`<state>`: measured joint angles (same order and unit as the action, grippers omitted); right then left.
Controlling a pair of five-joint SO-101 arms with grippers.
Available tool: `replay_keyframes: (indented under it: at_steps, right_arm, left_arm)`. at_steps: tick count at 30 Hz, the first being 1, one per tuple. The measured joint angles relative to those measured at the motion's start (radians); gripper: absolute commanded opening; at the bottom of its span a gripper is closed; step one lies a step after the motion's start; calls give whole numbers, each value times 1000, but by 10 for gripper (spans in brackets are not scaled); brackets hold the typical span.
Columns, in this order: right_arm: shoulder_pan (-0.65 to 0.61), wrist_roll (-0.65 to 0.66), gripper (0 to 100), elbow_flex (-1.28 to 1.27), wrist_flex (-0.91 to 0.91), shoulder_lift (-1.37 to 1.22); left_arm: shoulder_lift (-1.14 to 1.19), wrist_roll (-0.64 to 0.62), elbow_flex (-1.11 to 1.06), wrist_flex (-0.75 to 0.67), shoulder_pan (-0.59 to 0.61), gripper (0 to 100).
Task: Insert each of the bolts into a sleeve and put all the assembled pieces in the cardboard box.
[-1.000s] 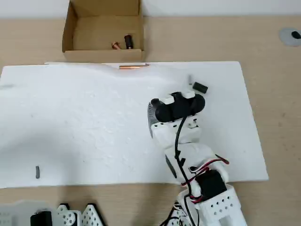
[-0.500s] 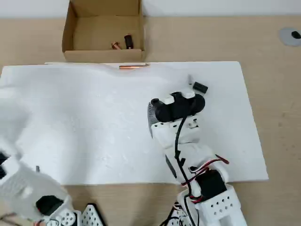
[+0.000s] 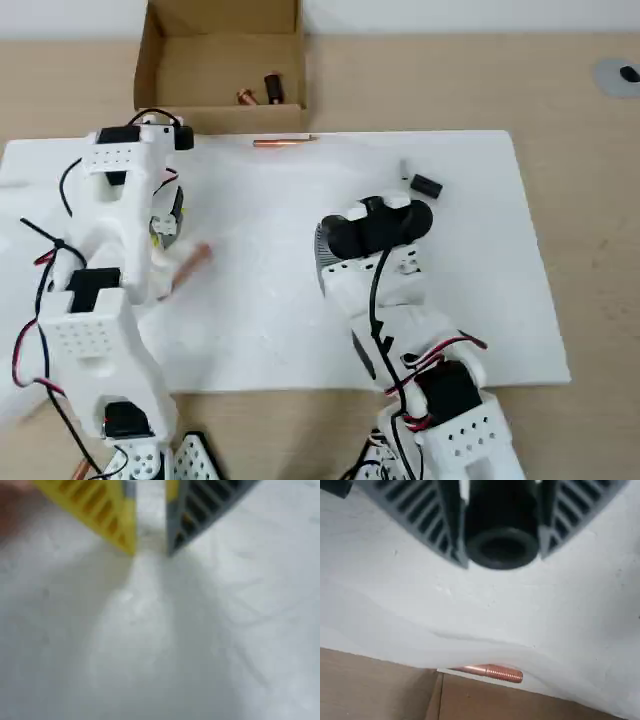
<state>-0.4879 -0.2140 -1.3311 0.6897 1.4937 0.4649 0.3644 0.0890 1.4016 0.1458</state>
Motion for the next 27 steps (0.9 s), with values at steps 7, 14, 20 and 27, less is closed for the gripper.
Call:
replay_keyframes:
  at_steps: [7, 14, 20, 27]
  right_arm:
    - [0, 0, 9, 0, 0, 0]
    - [0, 0, 9, 0, 0, 0]
    - [0, 0, 9, 0, 0, 0]
    - [0, 0, 9, 0, 0, 0]
  left_arm:
    - [-15, -25, -54, -60, 23, 58]
    - [-28, 41, -35, -20, 57, 112]
    - [-157, 253, -23, 183, 17, 130]
    - [-572, 554, -31, 336, -81, 202]
